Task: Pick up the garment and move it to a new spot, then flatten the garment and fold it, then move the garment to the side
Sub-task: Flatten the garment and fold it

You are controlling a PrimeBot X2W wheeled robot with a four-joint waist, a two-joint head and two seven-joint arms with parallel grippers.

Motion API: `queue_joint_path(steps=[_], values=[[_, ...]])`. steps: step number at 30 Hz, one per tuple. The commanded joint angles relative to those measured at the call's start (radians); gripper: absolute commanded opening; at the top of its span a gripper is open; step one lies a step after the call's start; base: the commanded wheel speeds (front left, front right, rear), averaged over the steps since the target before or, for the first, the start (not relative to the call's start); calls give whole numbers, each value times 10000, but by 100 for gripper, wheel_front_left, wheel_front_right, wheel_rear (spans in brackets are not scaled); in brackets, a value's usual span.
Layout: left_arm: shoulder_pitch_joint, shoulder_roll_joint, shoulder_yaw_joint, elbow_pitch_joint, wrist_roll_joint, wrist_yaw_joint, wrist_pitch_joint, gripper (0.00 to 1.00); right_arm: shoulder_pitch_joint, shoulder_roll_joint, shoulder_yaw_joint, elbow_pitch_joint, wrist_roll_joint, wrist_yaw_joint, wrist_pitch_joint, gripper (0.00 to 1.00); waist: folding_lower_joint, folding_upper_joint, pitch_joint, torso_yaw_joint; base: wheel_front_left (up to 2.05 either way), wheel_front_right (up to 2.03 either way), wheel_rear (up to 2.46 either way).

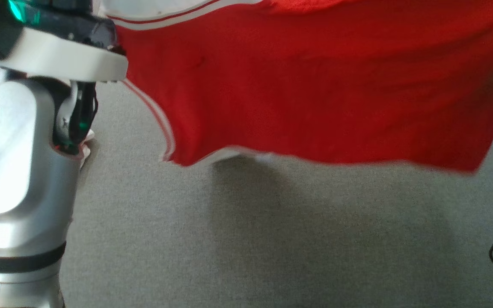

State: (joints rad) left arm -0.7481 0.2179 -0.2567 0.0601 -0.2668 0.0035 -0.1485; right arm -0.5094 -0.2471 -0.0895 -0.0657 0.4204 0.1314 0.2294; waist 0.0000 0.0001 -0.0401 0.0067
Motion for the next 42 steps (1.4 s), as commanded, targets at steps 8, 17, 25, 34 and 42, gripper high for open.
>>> queue_joint_path(steps=[8,17,25,34,42], values=[[-954,356,218,-169,-223,-80,398,0,4,450,-71,-751,-107,-7,684,0,0,-1,-98,-63,0,0,0],[-2140,88,42,2057,-488,-557,-195,0,-1242,817,323,686,245,-7,655,0,0,-1,304,-106,0,0,0],[-3933,-206,-53,5168,-413,-908,-1002,0,-3418,1155,826,3645,762,-7,-308,0,0,-1,642,-193,0,0,0],[-5863,-301,608,7327,-112,-659,-1128,0,-6587,1647,1574,7781,1248,-7,-3058,0,0,-1,1283,-427,0,0,0],[-5834,-732,869,8715,9,-774,-1131,0,-7813,1805,2809,10833,1144,-7,-4016,0,0,-1,2362,-306,0,0,0]])
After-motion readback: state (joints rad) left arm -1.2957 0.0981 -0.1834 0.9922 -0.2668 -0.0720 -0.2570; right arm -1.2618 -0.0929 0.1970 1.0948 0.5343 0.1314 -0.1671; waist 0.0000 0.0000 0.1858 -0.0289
